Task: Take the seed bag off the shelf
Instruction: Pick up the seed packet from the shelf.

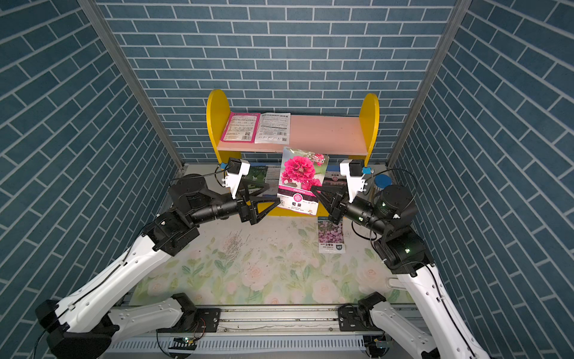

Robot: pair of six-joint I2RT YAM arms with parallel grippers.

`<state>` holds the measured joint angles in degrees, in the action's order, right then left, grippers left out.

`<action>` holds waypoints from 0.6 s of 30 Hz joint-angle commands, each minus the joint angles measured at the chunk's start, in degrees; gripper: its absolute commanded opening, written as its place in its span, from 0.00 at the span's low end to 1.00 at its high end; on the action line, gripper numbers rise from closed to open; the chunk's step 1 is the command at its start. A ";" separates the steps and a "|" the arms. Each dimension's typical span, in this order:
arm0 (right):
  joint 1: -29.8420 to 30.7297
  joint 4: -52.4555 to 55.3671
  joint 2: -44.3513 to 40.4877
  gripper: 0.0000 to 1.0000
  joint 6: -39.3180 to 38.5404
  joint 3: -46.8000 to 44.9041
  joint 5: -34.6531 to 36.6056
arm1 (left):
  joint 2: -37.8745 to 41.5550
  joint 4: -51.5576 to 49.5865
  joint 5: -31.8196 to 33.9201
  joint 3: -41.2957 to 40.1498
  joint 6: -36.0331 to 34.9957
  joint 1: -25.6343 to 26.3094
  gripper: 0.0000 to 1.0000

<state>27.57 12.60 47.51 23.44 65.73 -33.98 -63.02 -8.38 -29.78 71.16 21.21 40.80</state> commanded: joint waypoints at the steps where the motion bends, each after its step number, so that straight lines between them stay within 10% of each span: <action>1: -0.30 5.24 -2.05 0.00 -2.59 -3.95 3.59 | 2.10 -5.81 2.85 1.03 -2.40 -0.03 1.00; 9: -0.24 11.57 -4.44 0.00 -1.64 -14.50 14.27 | 5.18 -9.05 4.69 -2.29 -1.89 0.05 1.00; 18: -0.24 6.20 -0.69 0.00 0.75 -26.65 10.49 | 6.91 -11.86 4.86 -5.13 -2.39 -0.01 1.00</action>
<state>27.46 21.37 45.87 22.76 40.45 -23.18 -57.08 -18.31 -25.10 67.11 19.84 40.80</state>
